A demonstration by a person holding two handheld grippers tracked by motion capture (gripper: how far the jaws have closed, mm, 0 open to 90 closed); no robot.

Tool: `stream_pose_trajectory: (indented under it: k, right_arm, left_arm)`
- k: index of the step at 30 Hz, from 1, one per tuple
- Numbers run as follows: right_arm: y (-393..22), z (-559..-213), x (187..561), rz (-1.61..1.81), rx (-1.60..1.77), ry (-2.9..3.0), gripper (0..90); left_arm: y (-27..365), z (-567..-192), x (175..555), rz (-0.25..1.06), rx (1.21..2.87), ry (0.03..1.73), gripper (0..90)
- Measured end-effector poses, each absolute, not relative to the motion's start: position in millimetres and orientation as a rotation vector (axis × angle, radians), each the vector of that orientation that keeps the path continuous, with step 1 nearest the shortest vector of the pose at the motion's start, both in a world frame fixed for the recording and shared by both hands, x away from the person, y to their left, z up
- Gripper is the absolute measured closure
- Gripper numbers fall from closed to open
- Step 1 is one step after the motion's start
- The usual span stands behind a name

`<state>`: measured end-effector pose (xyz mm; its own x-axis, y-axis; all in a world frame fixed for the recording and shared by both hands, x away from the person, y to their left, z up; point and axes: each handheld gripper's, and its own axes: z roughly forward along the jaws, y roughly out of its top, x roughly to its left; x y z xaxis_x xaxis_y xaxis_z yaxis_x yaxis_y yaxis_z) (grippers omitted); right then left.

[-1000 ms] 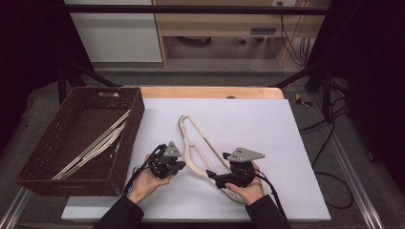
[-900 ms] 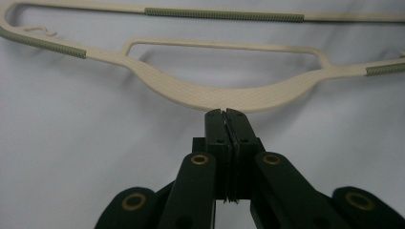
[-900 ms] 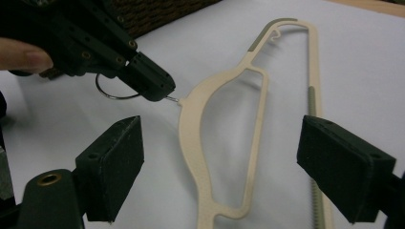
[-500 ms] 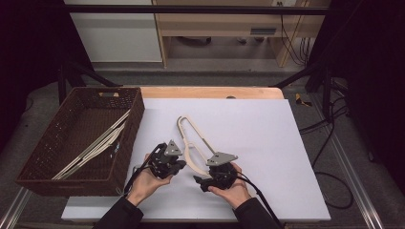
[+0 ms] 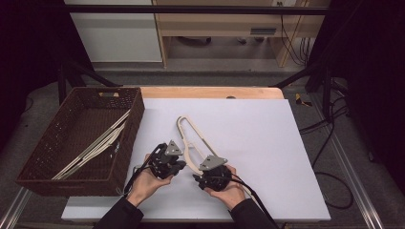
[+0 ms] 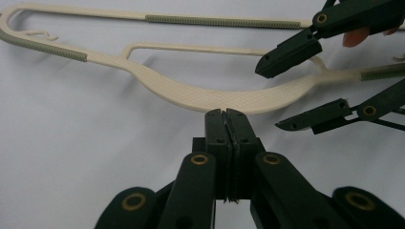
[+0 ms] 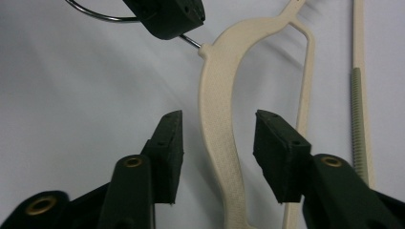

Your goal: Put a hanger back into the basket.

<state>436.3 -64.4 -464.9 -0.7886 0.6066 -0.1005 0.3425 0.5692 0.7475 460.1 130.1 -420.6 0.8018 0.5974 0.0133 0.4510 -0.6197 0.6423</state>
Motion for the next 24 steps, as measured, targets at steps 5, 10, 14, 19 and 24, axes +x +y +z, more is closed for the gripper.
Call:
stream_pose_trajectory:
  k: [5,10,14,19,24]
  right_arm:
    - [-62.1,-466.3,436.3,1.042,0.745,2.461,64.1]
    - [-58.3,-469.5,437.0,0.994,0.714,2.466,68.1]
    - [-58.5,-469.5,437.0,0.964,0.702,2.47,73.3]
    - [-59.3,-468.4,436.1,0.98,0.683,2.463,74.4]
    - [-61.9,-466.0,434.9,0.994,0.651,2.452,75.6]
  left_arm:
    - [130.7,-419.0,459.8,0.289,2.351,0.77,88.8]
    - [130.2,-419.3,459.5,0.292,2.355,0.777,88.8]
    - [131.0,-418.1,459.4,0.29,2.358,0.775,88.8]
    - [130.9,-417.3,458.4,0.28,2.335,0.789,88.7]
    - [135.2,-413.4,458.1,0.294,2.276,0.791,85.5]
